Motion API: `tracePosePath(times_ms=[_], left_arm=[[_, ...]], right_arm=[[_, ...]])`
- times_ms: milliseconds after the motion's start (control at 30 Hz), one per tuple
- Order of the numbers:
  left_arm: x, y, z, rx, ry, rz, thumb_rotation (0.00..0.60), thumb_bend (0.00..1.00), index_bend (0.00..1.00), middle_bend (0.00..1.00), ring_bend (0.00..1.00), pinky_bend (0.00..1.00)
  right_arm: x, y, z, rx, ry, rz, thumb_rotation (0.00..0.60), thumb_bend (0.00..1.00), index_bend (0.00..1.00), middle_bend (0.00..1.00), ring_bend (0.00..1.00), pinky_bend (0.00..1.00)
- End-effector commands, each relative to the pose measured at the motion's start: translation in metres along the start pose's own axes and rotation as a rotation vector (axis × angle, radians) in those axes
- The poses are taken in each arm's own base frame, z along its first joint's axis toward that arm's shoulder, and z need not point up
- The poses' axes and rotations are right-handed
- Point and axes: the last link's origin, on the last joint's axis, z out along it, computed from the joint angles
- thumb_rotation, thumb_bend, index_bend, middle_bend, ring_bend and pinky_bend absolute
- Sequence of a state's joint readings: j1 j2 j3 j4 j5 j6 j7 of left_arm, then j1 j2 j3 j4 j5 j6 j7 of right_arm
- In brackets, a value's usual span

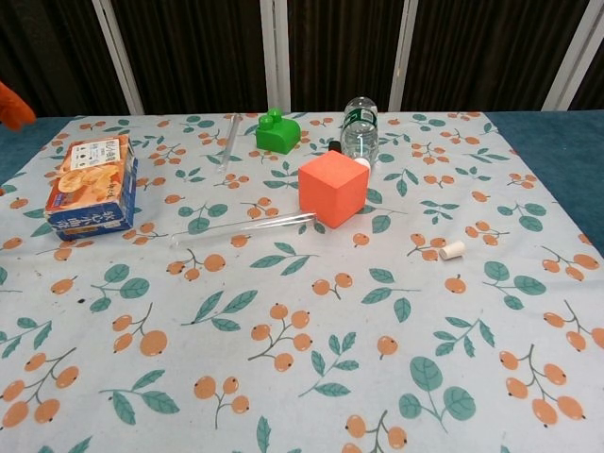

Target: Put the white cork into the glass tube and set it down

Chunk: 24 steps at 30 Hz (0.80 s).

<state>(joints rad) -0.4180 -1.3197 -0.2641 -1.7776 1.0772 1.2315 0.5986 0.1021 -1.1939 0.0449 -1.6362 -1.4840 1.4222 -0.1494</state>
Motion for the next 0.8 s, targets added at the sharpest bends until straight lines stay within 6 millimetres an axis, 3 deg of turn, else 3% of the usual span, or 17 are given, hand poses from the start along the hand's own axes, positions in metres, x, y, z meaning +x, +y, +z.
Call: tracePosePath(times_ms=[33,367,800], left_arm=[[-0.005,0.032,0.024,-0.01,-0.017,-0.014,0.6,0.25,0.31,0.28,0.02,0.0],[-0.017,0.096,0.051,-0.018,-0.063,-0.011,0.6,0.26,0.35,0.3,0.02,0.0],[-0.053,0.155,0.063,0.018,-0.137,0.012,0.6,0.35,0.35,0.39,0.05,0.0]], right_arm=[[0.001,0.002,-0.001,-0.005,-0.001,0.001,0.6,0.28,0.0,0.0,0.0,0.0],[0.003,0.005,-0.002,-0.012,-0.002,0.005,0.6,0.28,0.0,0.0,0.0,0.0],[0.002,0.002,-0.002,0.0,-0.012,0.016,0.6,0.28,0.0,0.0,0.0,0.0]])
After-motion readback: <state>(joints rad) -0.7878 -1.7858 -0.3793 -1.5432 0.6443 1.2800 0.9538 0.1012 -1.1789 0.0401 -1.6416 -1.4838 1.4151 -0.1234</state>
